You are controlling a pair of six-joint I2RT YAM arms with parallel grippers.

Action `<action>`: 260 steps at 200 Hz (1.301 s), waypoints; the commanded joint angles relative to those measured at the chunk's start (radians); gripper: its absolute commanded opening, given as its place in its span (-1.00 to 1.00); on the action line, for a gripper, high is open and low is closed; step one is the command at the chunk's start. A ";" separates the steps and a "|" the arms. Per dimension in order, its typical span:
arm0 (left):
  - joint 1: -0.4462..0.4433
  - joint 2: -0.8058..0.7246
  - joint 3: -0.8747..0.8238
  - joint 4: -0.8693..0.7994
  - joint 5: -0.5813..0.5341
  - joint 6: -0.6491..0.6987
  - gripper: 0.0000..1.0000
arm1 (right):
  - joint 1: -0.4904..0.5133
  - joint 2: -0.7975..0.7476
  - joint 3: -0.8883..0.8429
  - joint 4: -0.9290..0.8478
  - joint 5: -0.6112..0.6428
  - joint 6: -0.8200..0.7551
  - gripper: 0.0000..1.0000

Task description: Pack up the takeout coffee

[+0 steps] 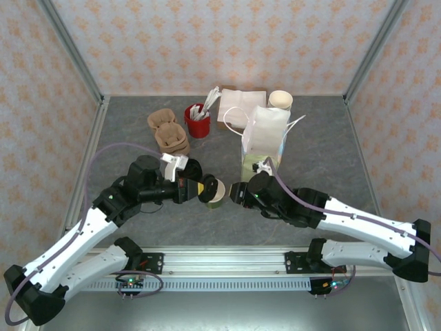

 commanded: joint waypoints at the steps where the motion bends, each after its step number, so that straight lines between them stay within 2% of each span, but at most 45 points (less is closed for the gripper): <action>1: 0.009 0.008 -0.033 0.104 0.025 -0.067 -0.82 | -0.059 -0.023 0.026 -0.085 0.105 -0.038 -0.12; 72: 0.015 0.032 -0.067 0.180 0.031 -0.107 -0.82 | -0.197 -0.052 0.050 -0.222 0.133 -0.117 -0.09; 135: 0.015 0.053 -0.084 0.202 0.024 -0.107 -0.82 | -0.310 -0.068 0.077 -0.275 0.131 -0.173 -0.06; 182: 0.016 0.076 -0.101 0.236 0.029 -0.115 -0.82 | -0.366 -0.054 0.083 -0.258 0.110 -0.197 -0.05; 220: 0.016 0.082 -0.104 0.248 0.033 -0.121 -0.82 | -0.403 -0.027 0.122 -0.326 0.198 -0.205 -0.04; 260: 0.017 0.091 -0.106 0.249 0.026 -0.117 -0.83 | -0.446 -0.026 0.154 -0.358 0.190 -0.209 -0.03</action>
